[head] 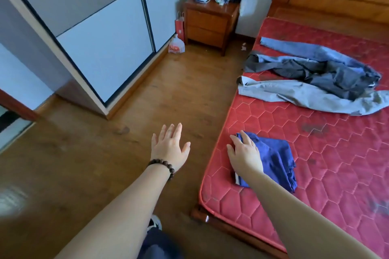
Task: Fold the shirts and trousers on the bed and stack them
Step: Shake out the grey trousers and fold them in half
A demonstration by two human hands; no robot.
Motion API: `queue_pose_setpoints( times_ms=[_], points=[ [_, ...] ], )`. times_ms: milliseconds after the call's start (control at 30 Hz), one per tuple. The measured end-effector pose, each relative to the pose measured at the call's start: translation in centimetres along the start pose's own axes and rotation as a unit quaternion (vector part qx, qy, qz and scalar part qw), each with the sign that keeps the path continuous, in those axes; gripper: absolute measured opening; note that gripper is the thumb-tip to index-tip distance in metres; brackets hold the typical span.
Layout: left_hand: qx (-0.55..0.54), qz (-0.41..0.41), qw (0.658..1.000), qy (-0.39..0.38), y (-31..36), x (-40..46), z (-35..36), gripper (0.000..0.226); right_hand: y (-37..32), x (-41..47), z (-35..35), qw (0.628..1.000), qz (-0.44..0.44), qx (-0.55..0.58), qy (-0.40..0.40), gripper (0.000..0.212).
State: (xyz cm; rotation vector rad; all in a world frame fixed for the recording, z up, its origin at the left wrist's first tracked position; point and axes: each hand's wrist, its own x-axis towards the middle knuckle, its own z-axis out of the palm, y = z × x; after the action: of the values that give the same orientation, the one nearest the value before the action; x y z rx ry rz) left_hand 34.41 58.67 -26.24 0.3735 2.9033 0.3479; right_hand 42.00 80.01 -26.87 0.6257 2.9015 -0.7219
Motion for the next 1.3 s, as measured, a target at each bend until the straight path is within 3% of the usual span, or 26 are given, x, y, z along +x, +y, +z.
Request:
queue_pose_setpoints(
  times_ms=[233, 500, 800, 1067, 1300],
  points=[
    [0.040, 0.043, 0.998, 0.010, -10.7, 9.2, -6.9, 0.067, -9.6, 4.4, 1.8, 0.998, 0.050, 0.011, 0.038, 0.041],
    [0.049, 0.129, 0.990, -0.008, -9.6, 19.5, -8.9, 0.066, -11.3, 10.6, 0.2, 0.989, 0.124, 0.017, 0.073, 0.042],
    [0.049, 0.229, 0.972, -0.017, -2.8, 32.4, -7.2, 0.064, -7.0, 20.8, -0.3, 0.963, 0.224, 0.063, 0.137, 0.040],
    [0.100, 0.332, 0.935, -0.066, 12.9, 48.5, -6.9, 0.062, 0.4, 32.4, -6.0, 0.921, 0.321, 0.094, 0.200, 0.039],
    [0.109, 0.421, 0.897, -0.080, 24.1, 57.1, -5.6, 0.062, 5.9, 37.2, -11.0, 0.886, 0.383, 0.087, 0.248, 0.033]
  ],
)
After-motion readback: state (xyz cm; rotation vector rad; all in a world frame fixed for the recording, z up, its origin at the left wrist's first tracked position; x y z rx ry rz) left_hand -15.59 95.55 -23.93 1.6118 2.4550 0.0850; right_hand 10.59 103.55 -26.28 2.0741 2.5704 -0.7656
